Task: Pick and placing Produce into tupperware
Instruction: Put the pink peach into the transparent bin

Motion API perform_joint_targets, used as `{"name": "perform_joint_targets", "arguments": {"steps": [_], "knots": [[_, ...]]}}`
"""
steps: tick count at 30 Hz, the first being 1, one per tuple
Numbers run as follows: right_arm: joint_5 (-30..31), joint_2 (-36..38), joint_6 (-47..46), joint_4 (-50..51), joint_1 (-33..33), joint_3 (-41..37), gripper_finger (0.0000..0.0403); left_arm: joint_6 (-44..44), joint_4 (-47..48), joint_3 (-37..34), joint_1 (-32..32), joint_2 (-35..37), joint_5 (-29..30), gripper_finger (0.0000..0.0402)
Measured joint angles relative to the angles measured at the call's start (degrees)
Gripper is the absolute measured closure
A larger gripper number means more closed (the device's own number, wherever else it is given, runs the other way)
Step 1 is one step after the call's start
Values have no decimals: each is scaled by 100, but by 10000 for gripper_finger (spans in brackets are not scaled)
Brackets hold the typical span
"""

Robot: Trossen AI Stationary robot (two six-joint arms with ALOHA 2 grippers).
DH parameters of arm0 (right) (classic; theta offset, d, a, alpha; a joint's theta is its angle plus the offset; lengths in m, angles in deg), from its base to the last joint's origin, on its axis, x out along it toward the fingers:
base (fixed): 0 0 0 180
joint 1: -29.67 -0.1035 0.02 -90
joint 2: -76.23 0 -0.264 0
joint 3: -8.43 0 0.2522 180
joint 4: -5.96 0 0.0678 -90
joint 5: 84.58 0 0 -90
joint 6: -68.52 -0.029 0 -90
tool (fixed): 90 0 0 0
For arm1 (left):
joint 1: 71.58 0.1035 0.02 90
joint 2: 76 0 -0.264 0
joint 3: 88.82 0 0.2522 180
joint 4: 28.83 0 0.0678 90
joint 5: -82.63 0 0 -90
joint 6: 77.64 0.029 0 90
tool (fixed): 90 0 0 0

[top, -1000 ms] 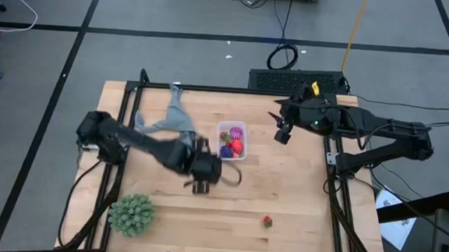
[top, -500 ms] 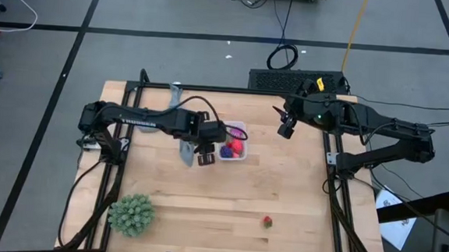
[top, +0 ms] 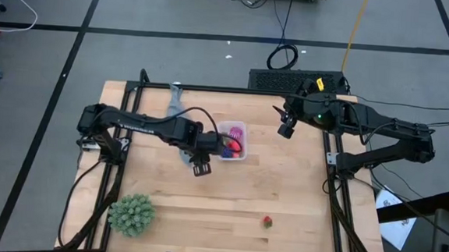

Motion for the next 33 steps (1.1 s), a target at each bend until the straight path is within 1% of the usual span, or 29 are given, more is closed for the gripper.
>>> {"name": "perform_joint_targets", "arguments": {"steps": [5, 8, 14, 16, 19, 21, 23, 27, 33], "knots": [[-2, 0, -173, 0, -2, 0, 222, -330, 0, 0, -96, 0, -122, 236], [-4, -2, -252, 0, -2, 0, 222, -339, -14, 0, -121, -57, -109, 215], [-7, -2, -260, 78, -2, 0, 222, -292, -68, -81, -110, -175, 123, 161], [-8, -2, -260, 95, -2, 0, 222, -271, -62, -262, -108, -212, 162, 145], [-9, -2, -260, 90, -2, 0, 222, -142, -427, -611, -74, -224, 194, 126], [-9, -2, -260, 90, -2, 0, 222, -101, -441, -816, -42, -236, 197, 116], [-9, -2, -260, 87, -2, 0, 222, -79, -777, -1074, 0, -234, 201, 110], [-9, -2, -260, 87, -2, 0, 222, 108, -1393, -1605, 94, -238, 188, 106], [-9, -2, -260, 85, -2, 0, 222, 228, -2015, -2049, 233, -236, 173, 112]]}}
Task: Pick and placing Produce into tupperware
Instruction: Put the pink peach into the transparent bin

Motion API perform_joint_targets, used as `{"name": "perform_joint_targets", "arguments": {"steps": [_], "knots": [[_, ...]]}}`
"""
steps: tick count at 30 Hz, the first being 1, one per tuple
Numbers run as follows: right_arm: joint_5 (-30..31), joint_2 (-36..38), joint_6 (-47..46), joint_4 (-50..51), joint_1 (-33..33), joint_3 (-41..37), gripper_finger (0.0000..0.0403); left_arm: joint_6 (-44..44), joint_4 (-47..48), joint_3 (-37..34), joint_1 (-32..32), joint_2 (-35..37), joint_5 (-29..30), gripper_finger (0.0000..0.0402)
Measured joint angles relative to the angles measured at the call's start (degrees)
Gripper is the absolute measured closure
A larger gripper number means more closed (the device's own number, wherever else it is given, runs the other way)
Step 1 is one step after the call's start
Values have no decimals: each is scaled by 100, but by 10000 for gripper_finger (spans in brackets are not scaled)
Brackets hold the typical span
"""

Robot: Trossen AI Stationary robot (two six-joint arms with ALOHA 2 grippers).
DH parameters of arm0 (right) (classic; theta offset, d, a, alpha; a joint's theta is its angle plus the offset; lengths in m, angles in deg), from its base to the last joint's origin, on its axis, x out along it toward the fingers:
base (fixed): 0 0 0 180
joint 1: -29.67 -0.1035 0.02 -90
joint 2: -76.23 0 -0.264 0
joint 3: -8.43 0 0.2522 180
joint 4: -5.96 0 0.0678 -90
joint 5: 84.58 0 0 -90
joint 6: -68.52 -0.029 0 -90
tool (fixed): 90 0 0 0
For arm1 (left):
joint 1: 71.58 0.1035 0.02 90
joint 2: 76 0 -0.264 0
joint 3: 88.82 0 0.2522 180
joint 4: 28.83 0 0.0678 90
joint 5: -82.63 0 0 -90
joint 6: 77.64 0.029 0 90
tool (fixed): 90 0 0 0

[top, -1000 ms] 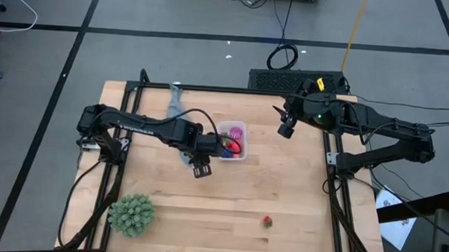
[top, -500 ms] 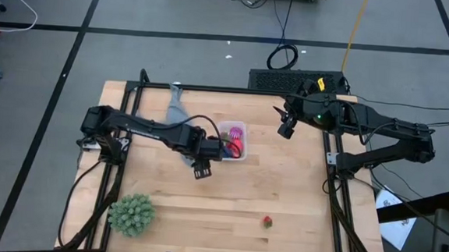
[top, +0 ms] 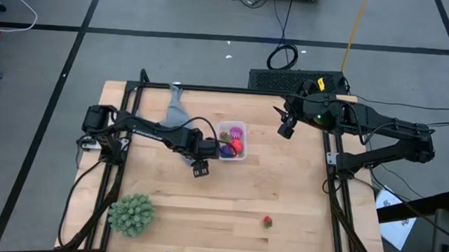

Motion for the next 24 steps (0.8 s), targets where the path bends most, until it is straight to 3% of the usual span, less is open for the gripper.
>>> {"name": "perform_joint_targets", "arguments": {"steps": [24], "knots": [[0, 0, 101, 1, 0, 0, 222, 333, -1072, -580, 393, 4, -358, 117]]}}
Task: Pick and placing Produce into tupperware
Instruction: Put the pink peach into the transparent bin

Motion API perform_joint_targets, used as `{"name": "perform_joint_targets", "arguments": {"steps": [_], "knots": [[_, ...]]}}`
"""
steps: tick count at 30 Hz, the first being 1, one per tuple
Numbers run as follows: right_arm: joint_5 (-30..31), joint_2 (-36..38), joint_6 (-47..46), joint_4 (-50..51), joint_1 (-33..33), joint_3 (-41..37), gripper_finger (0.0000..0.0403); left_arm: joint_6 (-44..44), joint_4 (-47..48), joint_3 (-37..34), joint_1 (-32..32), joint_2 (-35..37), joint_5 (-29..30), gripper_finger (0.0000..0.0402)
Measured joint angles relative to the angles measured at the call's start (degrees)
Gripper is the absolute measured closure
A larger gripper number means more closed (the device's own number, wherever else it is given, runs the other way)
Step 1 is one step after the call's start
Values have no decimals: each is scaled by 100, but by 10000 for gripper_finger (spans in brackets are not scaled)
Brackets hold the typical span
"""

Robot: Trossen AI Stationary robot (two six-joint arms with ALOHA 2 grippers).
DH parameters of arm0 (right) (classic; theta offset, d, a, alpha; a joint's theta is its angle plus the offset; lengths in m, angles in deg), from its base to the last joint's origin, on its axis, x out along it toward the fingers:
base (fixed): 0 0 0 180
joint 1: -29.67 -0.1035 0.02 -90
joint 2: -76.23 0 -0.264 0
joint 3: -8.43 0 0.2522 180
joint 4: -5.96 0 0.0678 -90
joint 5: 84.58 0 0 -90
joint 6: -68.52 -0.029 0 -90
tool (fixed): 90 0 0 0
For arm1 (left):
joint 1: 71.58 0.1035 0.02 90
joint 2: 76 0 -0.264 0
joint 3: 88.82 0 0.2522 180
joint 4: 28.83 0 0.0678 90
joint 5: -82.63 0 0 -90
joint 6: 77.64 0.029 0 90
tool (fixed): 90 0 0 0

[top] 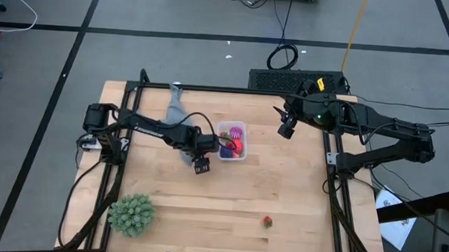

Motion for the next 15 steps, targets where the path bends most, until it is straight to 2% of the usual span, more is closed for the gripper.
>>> {"name": "perform_joint_targets", "arguments": {"steps": [15], "knots": [[1, -2, 6, 1, 0, 0, 222, 156, -328, 0, 27, -176, -398, 117]]}}
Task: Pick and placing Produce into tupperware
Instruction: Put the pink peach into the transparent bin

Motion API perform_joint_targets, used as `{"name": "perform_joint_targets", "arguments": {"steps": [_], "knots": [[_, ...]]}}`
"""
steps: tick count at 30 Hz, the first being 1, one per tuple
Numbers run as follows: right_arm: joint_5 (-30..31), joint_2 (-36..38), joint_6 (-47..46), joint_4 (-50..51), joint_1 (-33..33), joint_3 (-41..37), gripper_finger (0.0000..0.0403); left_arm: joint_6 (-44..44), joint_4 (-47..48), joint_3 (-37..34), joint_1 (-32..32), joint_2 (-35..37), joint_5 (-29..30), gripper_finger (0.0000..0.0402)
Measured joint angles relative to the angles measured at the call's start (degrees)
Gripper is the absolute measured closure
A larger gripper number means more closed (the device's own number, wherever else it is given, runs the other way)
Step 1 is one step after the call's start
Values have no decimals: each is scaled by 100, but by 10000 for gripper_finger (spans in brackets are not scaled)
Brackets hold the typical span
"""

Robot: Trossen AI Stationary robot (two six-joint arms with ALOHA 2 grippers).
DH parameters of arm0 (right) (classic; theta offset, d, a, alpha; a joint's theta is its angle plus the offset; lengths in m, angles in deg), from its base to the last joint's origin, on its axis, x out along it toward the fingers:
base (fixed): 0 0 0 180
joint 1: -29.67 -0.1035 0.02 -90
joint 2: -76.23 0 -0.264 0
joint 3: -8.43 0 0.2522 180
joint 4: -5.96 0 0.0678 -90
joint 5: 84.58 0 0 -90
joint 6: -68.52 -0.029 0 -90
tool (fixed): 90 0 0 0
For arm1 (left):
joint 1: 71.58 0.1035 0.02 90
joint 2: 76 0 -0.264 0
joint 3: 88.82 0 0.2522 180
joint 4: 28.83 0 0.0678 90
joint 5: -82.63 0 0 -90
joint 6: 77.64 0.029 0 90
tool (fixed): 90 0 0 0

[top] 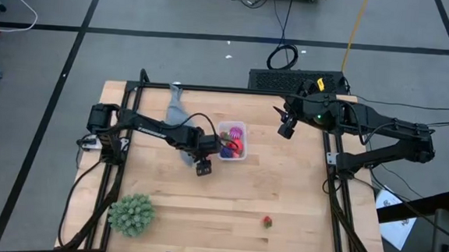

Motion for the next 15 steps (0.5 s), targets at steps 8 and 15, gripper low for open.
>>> {"name": "perform_joint_targets", "arguments": {"steps": [8, 15], "knots": [[-1, 0, 0, 0, -2, 0, 222, 11, 4, 20, 13, -310, -34, 117], [1, 0, 0, 0, 0, 0, 222, 133, -34, 15, 12, -320, -31, 119]]}}
